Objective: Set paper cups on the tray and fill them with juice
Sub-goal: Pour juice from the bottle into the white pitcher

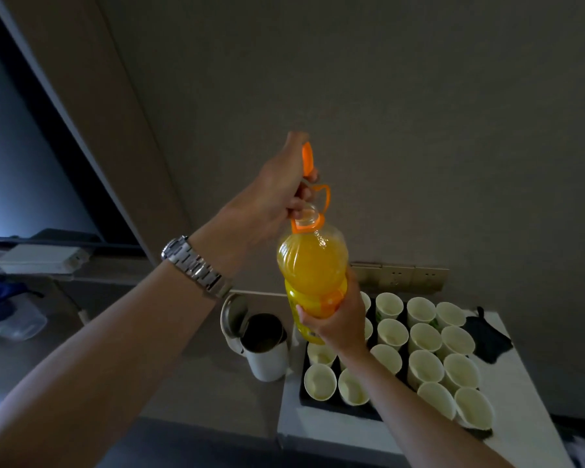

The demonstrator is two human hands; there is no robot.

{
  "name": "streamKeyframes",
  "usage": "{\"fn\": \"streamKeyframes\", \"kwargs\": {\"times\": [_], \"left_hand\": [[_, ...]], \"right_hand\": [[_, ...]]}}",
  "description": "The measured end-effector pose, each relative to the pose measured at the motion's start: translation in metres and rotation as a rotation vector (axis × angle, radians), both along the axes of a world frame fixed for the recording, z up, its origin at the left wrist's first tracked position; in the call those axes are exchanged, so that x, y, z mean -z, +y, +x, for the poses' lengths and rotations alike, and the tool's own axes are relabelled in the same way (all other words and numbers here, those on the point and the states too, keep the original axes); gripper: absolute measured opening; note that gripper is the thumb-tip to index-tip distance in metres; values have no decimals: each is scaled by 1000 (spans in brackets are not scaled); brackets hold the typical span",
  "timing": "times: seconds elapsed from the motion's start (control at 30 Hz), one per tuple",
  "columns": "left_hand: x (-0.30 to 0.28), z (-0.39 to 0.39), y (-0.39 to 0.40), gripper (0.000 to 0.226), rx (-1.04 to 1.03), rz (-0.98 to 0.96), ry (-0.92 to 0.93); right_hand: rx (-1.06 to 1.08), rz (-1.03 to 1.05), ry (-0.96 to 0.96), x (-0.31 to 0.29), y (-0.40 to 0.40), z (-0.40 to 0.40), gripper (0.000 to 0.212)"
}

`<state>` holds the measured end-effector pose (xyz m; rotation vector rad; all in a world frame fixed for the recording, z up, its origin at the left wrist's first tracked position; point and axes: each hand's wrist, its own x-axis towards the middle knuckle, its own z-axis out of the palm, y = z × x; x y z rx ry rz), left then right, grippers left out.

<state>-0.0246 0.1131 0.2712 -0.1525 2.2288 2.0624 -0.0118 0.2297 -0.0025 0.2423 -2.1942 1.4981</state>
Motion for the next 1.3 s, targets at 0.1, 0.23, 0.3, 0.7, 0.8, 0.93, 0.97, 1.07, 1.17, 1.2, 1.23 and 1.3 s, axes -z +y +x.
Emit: {"fn": "streamKeyframes", "kwargs": {"times": [0.1,0.23,0.3,0.7,0.8,0.93,0.97,1.07,1.17,1.2,1.23,1.3], "left_hand": [[4,5,-2,52,-14,-7,8],[15,10,-12,53,-45,3,-31],[22,11,-20,53,-53,21,-57],[72,10,-45,48,-157,144,-208],[90,8,-52,48,-191,156,-261],[115,6,-59,47,-205,179,-322],[121,6,-61,47,-212,184,-334],[139,5,-64,46,-218,192,-360],[154,3,-66,47,-233,210,-392],[159,2,-66,47,-236,211,-406],[163,1,-67,47,-241,202,-419],[173,-1,-69,47,-251,195,-446]], "right_hand": [[-18,3,1,-4,8,9,101],[-140,60,-51,-8,27,19,102],[-208,113,-89,-11,38,23,102],[-379,491,-323,-21,83,31,113],[-386,613,-379,-23,87,30,117],[-406,717,-413,-24,90,30,113],[-415,734,-425,-23,90,30,112],[-442,787,-469,-21,88,31,112],[-453,849,-501,-18,86,31,112],[-452,869,-511,-17,86,31,113],[-451,888,-519,-16,85,31,113],[-449,924,-530,-15,84,31,114]]}}
